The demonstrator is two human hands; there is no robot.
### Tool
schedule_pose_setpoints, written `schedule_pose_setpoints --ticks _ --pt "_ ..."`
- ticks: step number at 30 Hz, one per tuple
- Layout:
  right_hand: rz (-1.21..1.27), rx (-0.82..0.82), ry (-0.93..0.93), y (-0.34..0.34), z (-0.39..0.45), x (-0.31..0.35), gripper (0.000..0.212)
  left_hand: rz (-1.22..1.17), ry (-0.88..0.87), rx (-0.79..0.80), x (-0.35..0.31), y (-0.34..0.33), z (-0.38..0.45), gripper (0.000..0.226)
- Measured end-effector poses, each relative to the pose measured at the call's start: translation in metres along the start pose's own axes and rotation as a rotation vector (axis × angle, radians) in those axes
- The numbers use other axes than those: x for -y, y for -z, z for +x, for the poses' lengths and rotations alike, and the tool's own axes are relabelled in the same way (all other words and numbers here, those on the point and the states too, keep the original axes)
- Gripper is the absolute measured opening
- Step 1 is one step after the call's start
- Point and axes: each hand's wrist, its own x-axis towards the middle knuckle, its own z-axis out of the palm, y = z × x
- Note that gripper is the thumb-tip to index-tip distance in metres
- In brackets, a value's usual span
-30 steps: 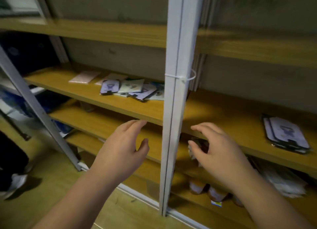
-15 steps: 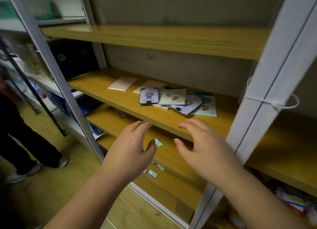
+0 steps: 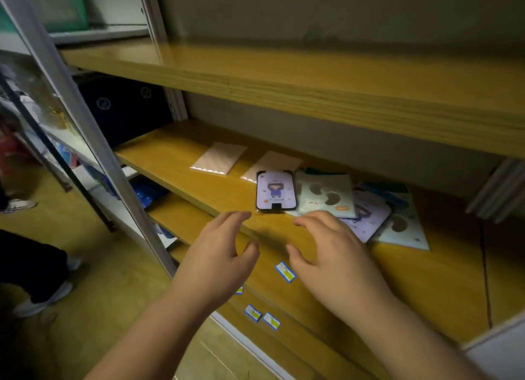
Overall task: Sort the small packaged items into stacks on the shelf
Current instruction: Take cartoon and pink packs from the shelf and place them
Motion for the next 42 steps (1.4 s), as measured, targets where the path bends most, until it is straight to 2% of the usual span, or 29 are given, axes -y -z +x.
schedule_pose_setpoints --ticks 8,13,15,18,21,25,31,33,36,40,42 --pt "-0.105 -0.051 -0.114 -0.033 0.064 0.021 0.043 0.11 -0.104 0.057 0.062 0.008 0.091 0.057" --pt "-0.138 -0.097 -0.218 -0.06 0.1 0.038 0.04 -0.007 -0.005 0.189 0.109 0.016 0.165 0.065" --pt "-0.157 -0.108 -0.237 -0.071 0.109 0.042 0.038 0.13 0.039 0.182 0.126 0.013 0.197 0.074" --pt "-0.176 -0.111 -0.278 -0.082 0.113 0.049 0.04 0.411 0.157 0.298 0.144 0.007 0.235 0.104" --pt "-0.188 -0.121 -0.323 -0.09 0.116 0.051 0.043 0.529 0.185 0.366 0.152 -0.003 0.256 0.119" --pt "-0.198 -0.14 -0.369 -0.096 0.118 0.054 0.041 0.472 0.067 0.332 0.157 -0.01 0.265 0.116" --pt "-0.217 -0.171 -0.426 -0.097 0.124 0.054 0.035 0.284 0.046 0.359 0.166 0.007 0.273 0.13" --pt "-0.252 -0.177 -0.468 -0.095 0.123 0.051 0.037 0.224 0.052 0.355 0.17 0.008 0.276 0.122" --pt "-0.351 -0.147 -0.566 -0.092 0.12 0.041 0.044 0.088 0.034 0.284 0.182 0.007 0.282 0.098" --pt "-0.511 -0.09 -0.647 -0.093 0.121 0.032 0.05 -0.336 0.018 0.211 0.196 0.006 0.276 0.046" --pt "-0.594 -0.032 -0.684 -0.095 0.124 0.031 0.061 -0.539 0.112 0.262 0.199 0.005 0.271 0.035"
